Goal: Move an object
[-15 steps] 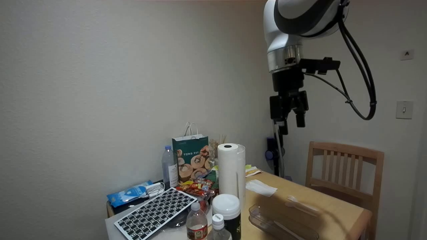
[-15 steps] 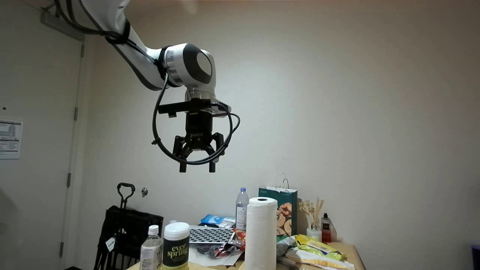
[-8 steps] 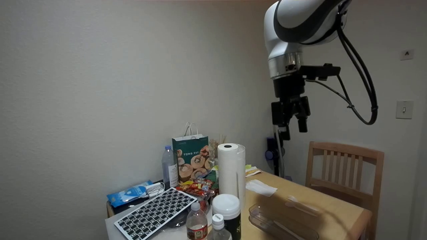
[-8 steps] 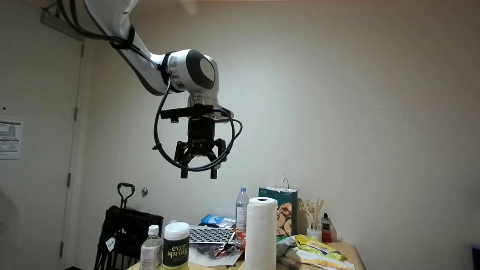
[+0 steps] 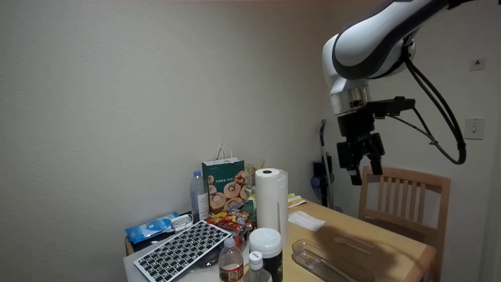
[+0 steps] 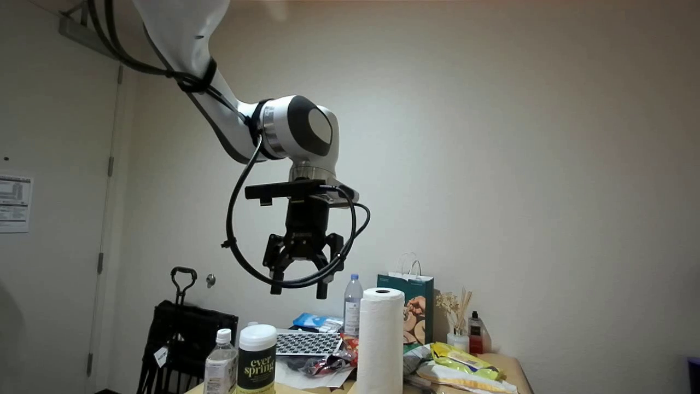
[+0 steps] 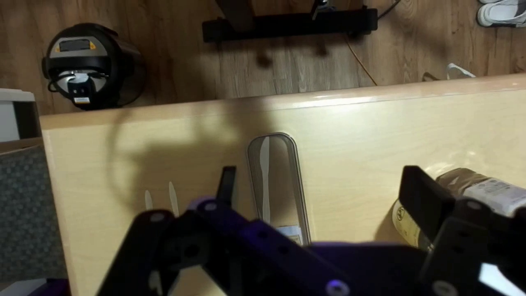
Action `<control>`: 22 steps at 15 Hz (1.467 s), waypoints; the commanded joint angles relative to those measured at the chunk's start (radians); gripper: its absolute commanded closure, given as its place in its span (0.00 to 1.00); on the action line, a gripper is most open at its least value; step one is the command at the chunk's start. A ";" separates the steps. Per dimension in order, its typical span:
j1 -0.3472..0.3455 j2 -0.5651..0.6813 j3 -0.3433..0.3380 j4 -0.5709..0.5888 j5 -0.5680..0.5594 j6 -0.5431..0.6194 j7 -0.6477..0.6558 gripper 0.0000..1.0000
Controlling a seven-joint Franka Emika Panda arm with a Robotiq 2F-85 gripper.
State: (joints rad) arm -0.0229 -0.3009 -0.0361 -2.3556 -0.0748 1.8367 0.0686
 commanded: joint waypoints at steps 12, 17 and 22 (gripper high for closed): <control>-0.034 0.087 -0.023 -0.063 -0.021 0.082 -0.016 0.00; -0.065 0.205 -0.058 -0.108 -0.040 0.192 -0.002 0.00; -0.070 0.240 -0.065 -0.098 -0.022 0.182 0.000 0.00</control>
State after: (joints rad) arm -0.0882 -0.0613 -0.1057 -2.4542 -0.0974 2.0202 0.0687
